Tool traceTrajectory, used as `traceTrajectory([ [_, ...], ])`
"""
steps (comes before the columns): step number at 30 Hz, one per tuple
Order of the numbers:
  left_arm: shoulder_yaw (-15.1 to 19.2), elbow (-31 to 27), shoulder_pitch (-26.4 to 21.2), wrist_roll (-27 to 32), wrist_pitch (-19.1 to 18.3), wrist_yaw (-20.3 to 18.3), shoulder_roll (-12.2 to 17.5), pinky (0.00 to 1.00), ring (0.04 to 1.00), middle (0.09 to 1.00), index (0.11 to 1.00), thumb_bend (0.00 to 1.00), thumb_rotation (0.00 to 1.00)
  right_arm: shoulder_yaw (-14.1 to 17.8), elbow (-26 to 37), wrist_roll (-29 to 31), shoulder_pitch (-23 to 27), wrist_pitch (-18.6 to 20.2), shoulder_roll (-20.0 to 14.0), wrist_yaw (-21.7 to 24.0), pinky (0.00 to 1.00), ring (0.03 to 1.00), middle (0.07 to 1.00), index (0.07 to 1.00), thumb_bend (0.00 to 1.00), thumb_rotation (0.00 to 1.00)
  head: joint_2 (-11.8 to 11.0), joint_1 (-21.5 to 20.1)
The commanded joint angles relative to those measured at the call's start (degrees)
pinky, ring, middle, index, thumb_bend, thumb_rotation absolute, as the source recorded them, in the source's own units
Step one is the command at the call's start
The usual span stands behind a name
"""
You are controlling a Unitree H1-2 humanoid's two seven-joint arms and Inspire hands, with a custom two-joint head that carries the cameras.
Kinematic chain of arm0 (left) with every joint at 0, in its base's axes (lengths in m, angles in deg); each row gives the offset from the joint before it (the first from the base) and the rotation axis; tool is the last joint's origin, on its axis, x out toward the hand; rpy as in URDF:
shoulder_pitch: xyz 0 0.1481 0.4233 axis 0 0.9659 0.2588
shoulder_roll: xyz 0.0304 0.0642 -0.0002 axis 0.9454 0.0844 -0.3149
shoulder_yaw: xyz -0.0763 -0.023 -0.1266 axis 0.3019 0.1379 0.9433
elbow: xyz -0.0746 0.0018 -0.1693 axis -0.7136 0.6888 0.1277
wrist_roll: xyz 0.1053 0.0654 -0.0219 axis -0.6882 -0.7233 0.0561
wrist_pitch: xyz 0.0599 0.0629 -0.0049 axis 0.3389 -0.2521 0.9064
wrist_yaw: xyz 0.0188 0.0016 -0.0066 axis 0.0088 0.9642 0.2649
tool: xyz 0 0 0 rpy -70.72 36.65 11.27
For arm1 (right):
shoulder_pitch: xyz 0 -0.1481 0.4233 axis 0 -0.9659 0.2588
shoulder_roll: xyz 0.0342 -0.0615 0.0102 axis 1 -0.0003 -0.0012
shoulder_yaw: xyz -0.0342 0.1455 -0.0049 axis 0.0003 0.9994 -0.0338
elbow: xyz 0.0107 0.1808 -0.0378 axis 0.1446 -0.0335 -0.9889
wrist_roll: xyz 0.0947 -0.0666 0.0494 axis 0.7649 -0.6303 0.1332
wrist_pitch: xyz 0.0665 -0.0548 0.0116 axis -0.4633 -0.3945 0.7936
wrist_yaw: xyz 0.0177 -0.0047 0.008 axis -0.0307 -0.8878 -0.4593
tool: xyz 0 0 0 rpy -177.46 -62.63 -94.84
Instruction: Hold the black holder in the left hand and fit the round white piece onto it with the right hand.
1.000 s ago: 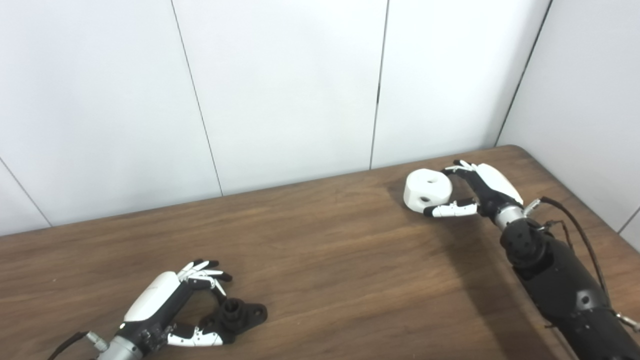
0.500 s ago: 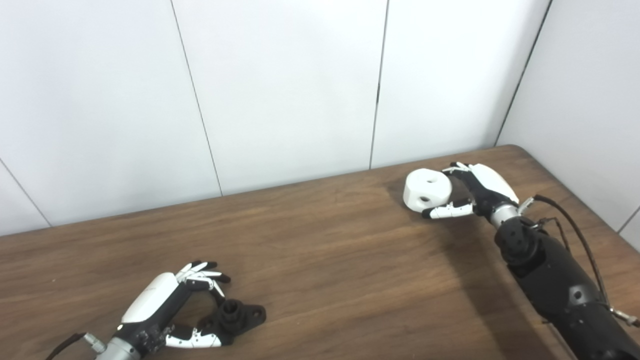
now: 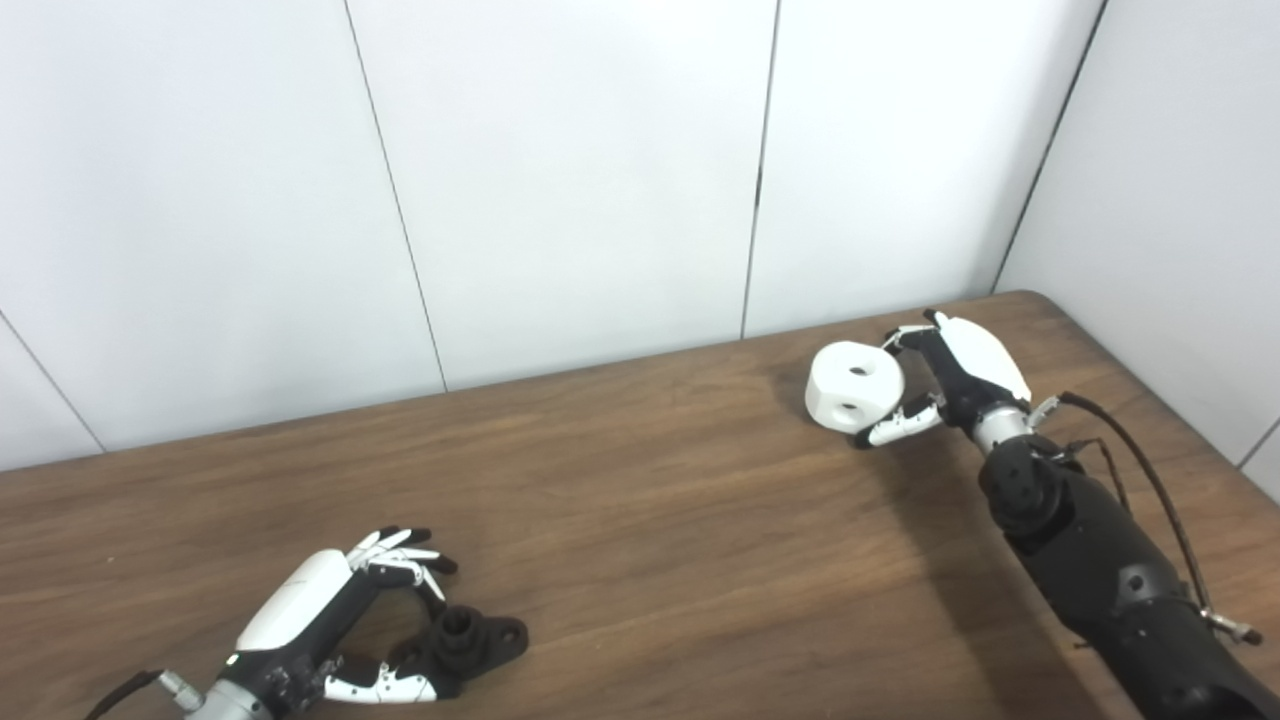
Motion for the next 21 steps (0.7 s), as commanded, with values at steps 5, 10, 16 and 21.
traceTrajectory([
  [5, 0.9, -1.6, -0.3, 0.2, -0.8, -0.2, 1.1, 1.0, 0.939, 0.773, 0.481, 0.52, 0.04, 0.6, -0.1, 0.1, 2.2, -3.1, -0.8, -2.6, 1.0, 0.98, 0.816, 0.481, 0.53, 0.15, 0.3, 0.0],
  [10, 1.0, -1.7, -0.3, -0.1, -1.0, -0.2, 1.3, 1.0, 0.935, 0.771, 0.481, 0.52, 0.04, 0.7, -0.5, 0.4, 2.2, -3.3, -0.5, -2.8, 1.0, 0.978, 0.816, 0.482, 0.53, 0.15, 0.3, 0.2],
  [16, 1.0, -1.1, -0.3, -0.3, -0.3, 0.3, 1.1, 1.0, 0.936, 0.769, 0.481, 0.52, 0.04, 0.4, 3.6, 0.7, 1.3, -1.8, -0.1, -0.6, 1.0, 0.983, 0.825, 0.482, 0.53, 0.15, 0.6, 0.8],
  [21, 0.9, -0.5, -0.6, -0.4, -0.4, 0.2, 0.9, 1.0, 0.941, 0.771, 0.481, 0.52, 0.04, -0.4, 10.3, -0.2, 0.3, -0.3, 0.6, 2.0, 1.0, 0.97, 0.808, 0.482, 0.53, 0.15, 0.8, 1.7],
])
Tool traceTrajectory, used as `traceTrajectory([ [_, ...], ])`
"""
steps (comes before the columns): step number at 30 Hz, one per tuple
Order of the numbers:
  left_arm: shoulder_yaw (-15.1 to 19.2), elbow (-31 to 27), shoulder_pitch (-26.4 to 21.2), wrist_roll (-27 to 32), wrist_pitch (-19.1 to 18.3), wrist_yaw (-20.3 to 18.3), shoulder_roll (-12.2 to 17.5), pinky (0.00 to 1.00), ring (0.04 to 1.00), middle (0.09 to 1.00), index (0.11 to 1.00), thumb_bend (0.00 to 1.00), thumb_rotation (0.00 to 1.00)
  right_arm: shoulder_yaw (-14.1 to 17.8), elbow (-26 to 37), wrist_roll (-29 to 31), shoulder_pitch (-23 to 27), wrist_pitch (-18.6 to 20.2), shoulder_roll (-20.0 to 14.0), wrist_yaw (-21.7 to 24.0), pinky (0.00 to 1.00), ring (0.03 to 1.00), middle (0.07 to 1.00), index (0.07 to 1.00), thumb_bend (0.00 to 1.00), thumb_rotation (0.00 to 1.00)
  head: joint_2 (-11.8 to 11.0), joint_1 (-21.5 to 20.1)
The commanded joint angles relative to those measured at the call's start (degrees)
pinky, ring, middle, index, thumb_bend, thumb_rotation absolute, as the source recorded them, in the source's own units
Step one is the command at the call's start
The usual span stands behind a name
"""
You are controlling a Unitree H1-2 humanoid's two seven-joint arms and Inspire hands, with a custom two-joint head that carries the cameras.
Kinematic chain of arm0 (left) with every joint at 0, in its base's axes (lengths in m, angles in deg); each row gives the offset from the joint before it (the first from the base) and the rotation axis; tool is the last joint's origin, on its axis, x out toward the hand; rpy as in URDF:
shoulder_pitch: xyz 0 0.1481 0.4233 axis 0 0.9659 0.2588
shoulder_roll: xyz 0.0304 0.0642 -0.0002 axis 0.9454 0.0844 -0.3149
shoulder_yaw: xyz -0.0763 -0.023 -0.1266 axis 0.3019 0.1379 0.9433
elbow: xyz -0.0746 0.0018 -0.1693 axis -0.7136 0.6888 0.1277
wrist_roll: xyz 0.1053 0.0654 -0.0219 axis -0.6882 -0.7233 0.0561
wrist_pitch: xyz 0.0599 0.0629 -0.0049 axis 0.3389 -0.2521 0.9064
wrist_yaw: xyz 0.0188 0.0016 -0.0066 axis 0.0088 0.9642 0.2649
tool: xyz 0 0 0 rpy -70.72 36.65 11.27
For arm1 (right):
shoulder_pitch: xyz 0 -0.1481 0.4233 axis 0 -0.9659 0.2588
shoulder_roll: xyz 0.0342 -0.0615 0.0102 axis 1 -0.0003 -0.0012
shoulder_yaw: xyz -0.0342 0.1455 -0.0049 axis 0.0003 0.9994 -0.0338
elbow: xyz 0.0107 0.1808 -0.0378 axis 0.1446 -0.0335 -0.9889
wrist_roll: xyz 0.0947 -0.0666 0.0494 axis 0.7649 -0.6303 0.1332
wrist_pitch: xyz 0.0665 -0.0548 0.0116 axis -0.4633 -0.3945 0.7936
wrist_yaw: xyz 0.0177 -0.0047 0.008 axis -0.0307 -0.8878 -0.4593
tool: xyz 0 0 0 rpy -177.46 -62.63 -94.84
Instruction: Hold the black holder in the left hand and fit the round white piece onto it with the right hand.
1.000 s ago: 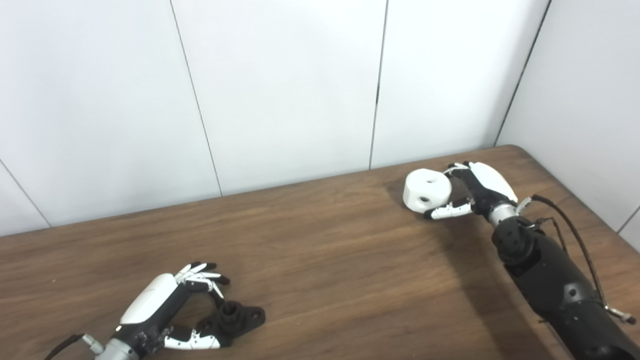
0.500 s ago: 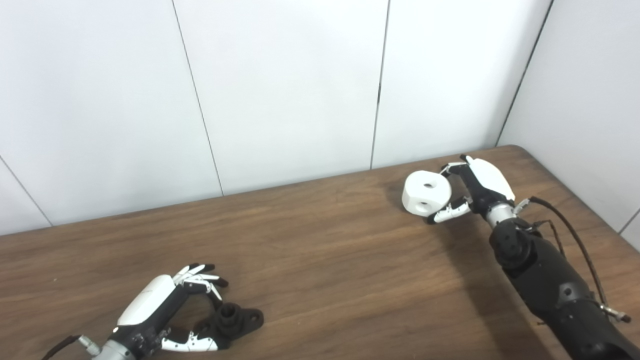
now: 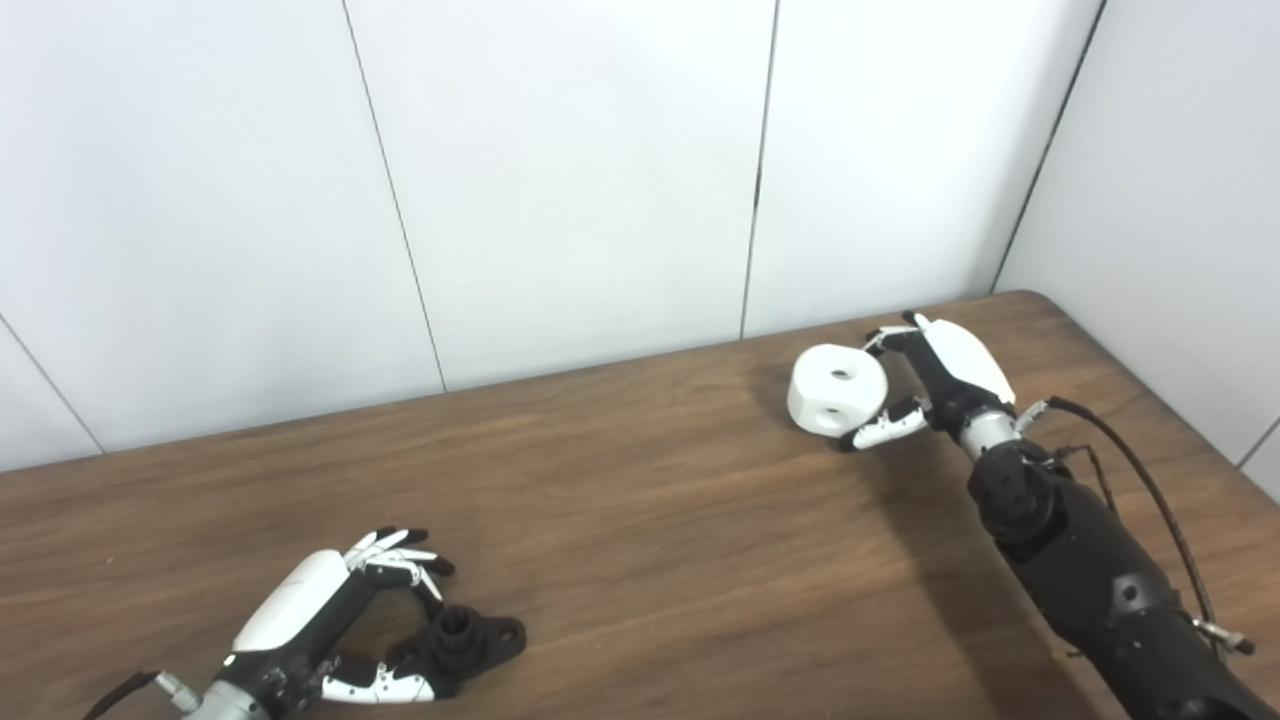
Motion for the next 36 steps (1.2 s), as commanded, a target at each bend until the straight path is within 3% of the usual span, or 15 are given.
traceTrajectory([
  [1, 0.5, 0.1, -0.8, -0.2, 0.3, 0.5, 0.9, 1.0, 0.941, 0.771, 0.481, 0.52, 0.04, 0.1, 4.7, -0.8, 1.8, 0.3, -0.5, 0.3, 1.0, 0.966, 0.803, 0.481, 0.53, 0.15, 0.0, 0.0],
  [13, -0.1, 1.2, -1.2, -1.7, -0.1, 1.4, -0.2, 1.0, 0.94, 0.771, 0.481, 0.52, 0.05, -4.6, 18.5, -2.2, 2.2, 0.4, 1.1, 9.6, 1.0, 0.969, 0.785, 0.48, 0.53, 0.14, 1.0, 3.8],
  [17, -0.5, 2.4, -1.4, -2.2, 0.3, 2.2, -0.8, 1.0, 0.948, 0.775, 0.481, 0.52, 0.05, -6.3, 21.5, -1.5, 2.2, -1.2, 2.3, 12.9, 1.0, 0.967, 0.786, 0.48, 0.53, 0.14, 1.6, 5.5],
  [21, -0.9, 2.8, -1.4, -2.8, 0.8, 2.8, -1.0, 1.0, 0.949, 0.776, 0.481, 0.52, 0.05, -8.9, 25.6, -1.7, 2.0, -0.2, 4.1, 17.4, 1.0, 0.971, 0.792, 0.48, 0.53, 0.14, 2.2, 6.1],
  [28, -1.6, 2.8, -1.5, -3.5, -0.1, 2.3, -1.2, 1.0, 0.955, 0.782, 0.481, 0.52, 0.05, -12.0, 29.3, -2.5, 2.3, 0.9, 7.2, 23.3, 1.0, 0.97, 0.786, 0.479, 0.53, 0.14, 3.3, 8.6],
  [36, -2.7, 3.2, -2.2, -4.7, -1.0, 2.6, -2.1, 1.0, 0.958, 0.784, 0.481, 0.52, 0.05, -13.5, 29.2, -1.5, 3.5, -1.0, 10.1, 25.8, 1.0, 0.962, 0.775, 0.479, 0.53, 0.14, 4.6, 13.5],
])
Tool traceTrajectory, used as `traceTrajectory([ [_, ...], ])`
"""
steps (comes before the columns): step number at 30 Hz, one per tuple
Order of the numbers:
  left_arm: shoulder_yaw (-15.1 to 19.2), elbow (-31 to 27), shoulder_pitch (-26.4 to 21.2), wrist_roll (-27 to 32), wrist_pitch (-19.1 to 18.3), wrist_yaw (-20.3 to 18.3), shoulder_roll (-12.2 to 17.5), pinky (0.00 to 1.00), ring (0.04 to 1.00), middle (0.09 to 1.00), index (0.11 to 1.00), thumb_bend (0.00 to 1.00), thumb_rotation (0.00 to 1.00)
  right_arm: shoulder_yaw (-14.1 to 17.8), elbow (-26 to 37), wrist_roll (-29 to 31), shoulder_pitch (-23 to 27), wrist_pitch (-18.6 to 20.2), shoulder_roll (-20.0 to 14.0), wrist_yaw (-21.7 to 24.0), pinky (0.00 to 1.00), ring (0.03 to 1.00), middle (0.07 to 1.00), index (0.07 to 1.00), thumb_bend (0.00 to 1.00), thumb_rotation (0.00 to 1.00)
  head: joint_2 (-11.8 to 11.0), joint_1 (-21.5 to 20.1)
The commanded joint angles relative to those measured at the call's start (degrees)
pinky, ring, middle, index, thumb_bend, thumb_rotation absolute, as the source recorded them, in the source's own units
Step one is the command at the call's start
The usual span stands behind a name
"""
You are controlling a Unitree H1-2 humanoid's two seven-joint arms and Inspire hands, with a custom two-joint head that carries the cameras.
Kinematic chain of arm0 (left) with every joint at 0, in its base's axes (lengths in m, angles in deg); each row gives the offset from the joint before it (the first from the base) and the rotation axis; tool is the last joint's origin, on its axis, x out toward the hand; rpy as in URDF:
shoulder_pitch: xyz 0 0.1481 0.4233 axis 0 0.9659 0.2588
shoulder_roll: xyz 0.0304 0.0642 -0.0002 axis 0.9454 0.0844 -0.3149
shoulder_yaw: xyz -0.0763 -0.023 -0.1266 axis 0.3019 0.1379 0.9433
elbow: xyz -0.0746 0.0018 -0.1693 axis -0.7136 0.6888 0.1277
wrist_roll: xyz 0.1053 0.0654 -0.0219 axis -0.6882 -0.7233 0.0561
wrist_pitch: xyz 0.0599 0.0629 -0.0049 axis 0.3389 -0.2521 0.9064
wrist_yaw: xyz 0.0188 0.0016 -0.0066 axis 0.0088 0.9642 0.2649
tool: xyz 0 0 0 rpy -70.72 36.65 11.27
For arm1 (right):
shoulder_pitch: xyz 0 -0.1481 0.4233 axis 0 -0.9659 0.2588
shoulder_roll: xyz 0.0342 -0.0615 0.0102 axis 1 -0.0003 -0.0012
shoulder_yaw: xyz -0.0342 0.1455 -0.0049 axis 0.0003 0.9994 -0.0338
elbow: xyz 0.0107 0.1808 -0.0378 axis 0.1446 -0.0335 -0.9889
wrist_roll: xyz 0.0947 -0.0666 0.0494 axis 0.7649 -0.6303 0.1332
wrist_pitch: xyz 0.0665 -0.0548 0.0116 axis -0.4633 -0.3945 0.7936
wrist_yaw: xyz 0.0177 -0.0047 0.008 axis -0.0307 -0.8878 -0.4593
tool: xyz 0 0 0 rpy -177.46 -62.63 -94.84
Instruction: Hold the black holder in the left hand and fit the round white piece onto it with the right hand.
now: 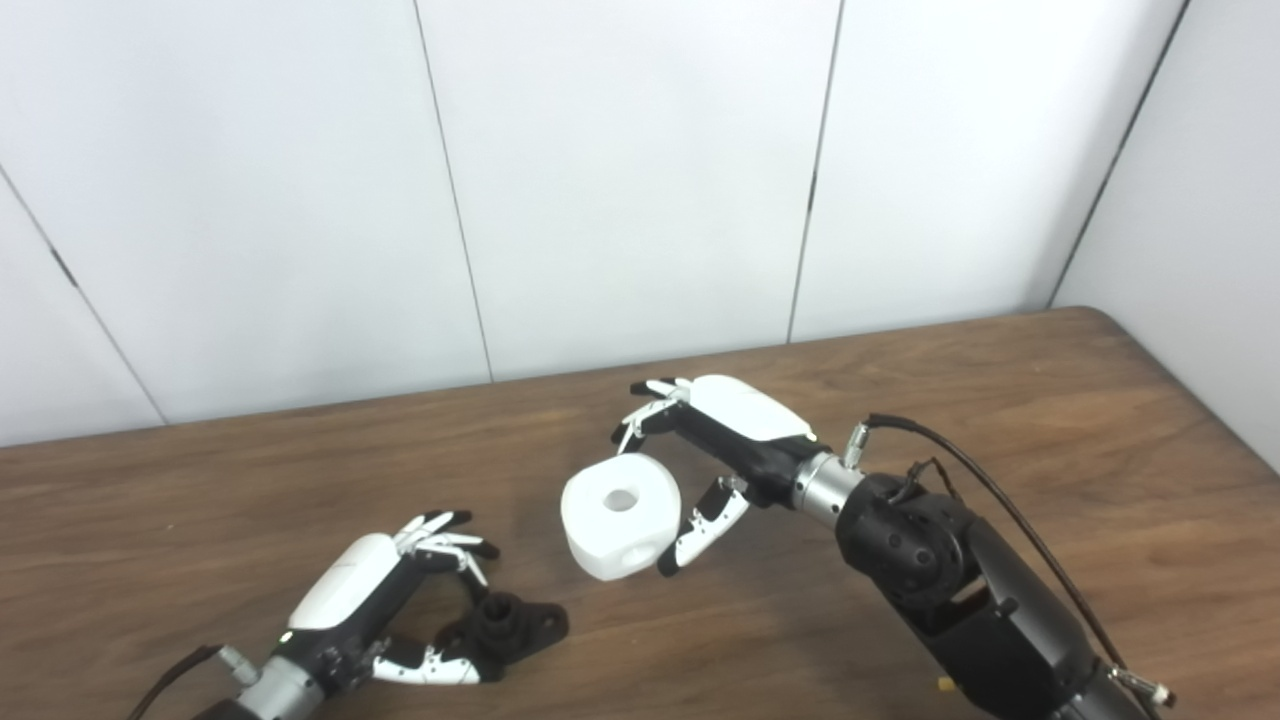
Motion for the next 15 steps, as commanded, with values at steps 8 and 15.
traceTrajectory([
  [8, -2.2, 0.6, -1.8, -2.4, -2.7, -0.2, -1.5, 1.0, 0.968, 0.787, 0.48, 0.52, 0.05, -0.4, 3.7, 2.1, 2.8, -1.8, 2.1, 2.6, 1.0, 0.966, 0.774, 0.479, 0.53, 0.14, 1.1, 4.6],
  [15, -3.5, 0.9, -2.0, -3.4, -4.0, -0.1, -2.6, 1.0, 0.972, 0.792, 0.481, 0.52, 0.05, -0.2, 4.6, 3.4, 3.0, -2.1, 2.8, 2.9, 1.0, 0.957, 0.776, 0.479, 0.53, 0.14, 1.6, 7.3],
])
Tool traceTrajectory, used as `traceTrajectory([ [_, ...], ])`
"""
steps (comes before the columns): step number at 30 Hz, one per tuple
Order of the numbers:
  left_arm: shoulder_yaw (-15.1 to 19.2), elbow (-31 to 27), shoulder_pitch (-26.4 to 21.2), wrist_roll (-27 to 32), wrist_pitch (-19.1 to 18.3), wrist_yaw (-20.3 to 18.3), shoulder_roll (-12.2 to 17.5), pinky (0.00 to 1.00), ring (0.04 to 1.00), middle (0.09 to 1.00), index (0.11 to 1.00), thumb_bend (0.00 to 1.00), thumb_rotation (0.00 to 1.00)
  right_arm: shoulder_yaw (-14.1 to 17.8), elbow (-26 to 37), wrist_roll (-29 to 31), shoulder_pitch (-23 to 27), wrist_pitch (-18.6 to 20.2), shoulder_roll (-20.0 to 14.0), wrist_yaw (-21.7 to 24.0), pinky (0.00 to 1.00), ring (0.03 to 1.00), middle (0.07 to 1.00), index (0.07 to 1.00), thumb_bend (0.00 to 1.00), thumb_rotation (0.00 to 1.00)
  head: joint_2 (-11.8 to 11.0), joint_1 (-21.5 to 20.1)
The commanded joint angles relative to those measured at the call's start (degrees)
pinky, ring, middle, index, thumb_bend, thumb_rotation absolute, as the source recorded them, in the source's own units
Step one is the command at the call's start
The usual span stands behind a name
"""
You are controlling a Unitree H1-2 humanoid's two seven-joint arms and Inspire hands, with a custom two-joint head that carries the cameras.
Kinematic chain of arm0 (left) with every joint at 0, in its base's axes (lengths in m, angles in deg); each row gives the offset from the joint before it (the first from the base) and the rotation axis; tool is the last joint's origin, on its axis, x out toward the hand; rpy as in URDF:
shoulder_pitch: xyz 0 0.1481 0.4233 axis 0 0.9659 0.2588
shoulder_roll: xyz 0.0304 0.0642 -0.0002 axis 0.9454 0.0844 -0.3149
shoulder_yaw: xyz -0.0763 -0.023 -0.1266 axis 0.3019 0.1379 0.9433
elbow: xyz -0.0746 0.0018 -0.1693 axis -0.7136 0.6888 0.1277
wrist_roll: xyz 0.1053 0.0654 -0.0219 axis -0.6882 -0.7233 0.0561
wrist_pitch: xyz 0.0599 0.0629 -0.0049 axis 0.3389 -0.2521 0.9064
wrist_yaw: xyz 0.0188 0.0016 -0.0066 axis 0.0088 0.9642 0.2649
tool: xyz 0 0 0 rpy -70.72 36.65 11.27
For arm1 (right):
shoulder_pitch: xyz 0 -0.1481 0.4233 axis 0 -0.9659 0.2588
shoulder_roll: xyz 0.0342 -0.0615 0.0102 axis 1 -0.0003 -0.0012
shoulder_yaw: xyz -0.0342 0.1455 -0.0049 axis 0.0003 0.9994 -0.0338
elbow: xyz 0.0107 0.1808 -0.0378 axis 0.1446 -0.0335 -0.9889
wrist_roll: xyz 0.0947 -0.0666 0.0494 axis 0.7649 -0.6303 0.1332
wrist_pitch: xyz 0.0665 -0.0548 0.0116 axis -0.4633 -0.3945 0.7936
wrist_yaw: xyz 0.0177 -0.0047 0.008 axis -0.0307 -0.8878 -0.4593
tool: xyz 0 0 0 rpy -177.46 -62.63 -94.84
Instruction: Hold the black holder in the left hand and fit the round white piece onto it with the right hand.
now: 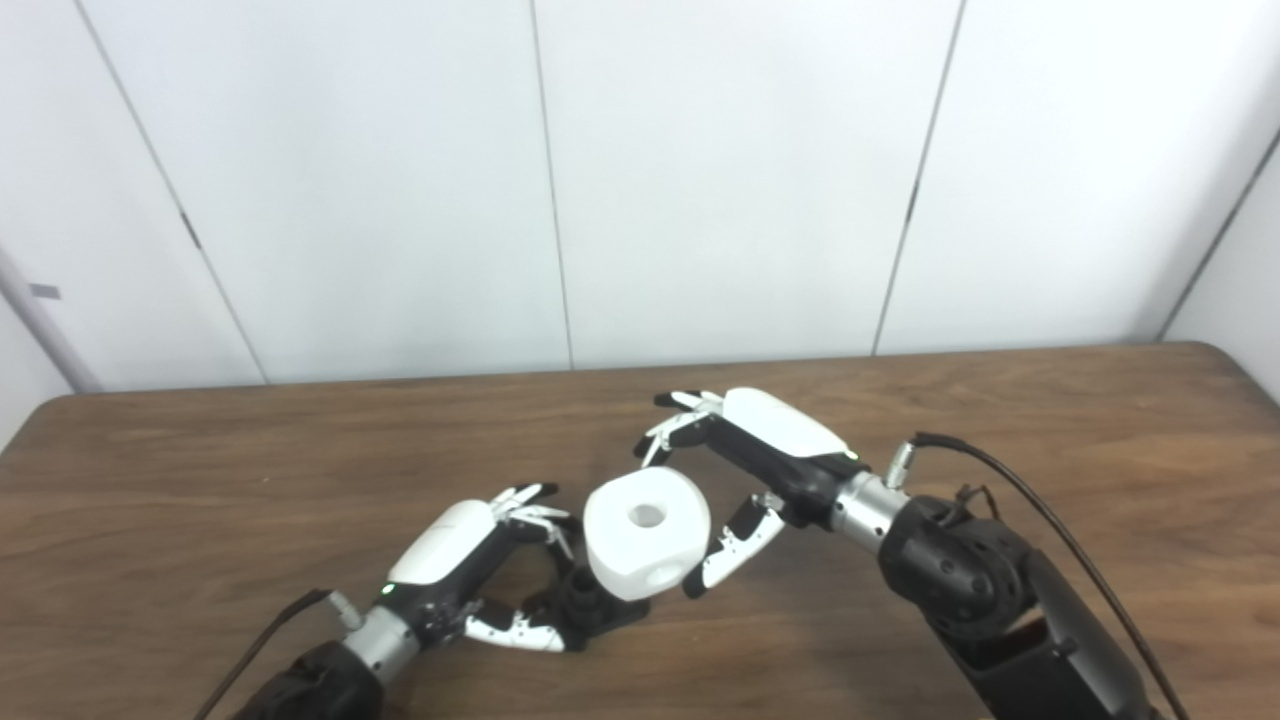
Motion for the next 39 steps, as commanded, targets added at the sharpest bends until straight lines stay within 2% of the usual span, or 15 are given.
traceTrajectory([
  [1, -1.6, 0.9, -1.0, -2.0, -1.0, -1.1, -0.7, 1.0, 0.97, 0.791, 0.48, 0.52, 0.05, 0.9, 2.4, 0.8, 2.4, -1.7, 0.5, -0.8, 1.0, 0.956, 0.777, 0.479, 0.53, 0.14, 0.1, 0.2],
  [12, -2.8, 0.0, -0.9, -2.7, -2.0, -0.9, -1.4, 1.0, 0.977, 0.795, 0.48, 0.52, 0.05, 0.4, 1.3, 1.0, 3.1, -2.4, 2.5, -0.8, 1.0, 0.961, 0.775, 0.479, 0.53, 0.14, 0.3, 1.7],
  [18, -3.1, 0.1, -0.9, -2.6, -1.4, -0.7, -1.4, 1.0, 0.977, 0.791, 0.48, 0.52, 0.05, 0.5, 0.1, 0.6, 3.7, -3.1, 2.9, -1.3, 1.0, 0.953, 0.777, 0.48, 0.53, 0.14, 0.3, 2.0],
  [28, -3.4, -1.8, -0.7, -2.3, -2.5, -0.9, -1.4, 1.0, 0.98, 0.795, 0.48, 0.52, 0.06, 0.0, -1.6, -0.2, 2.7, -3.5, 3.5, -1.3, 1.0, 0.944, 0.771, 0.48, 0.53, 0.14, 0.5, 2.5],
  [39, -3.4, -3.5, -0.6, -1.9, -3.7, -1.4, -1.2, 1.0, 0.978, 0.791, 0.48, 0.52, 0.05, -0.4, -5.1, -1.0, 1.2, -6.8, 3.5, -3.1, 1.0, 0.944, 0.774, 0.48, 0.53, 0.14, 1.0, 3.0],
])
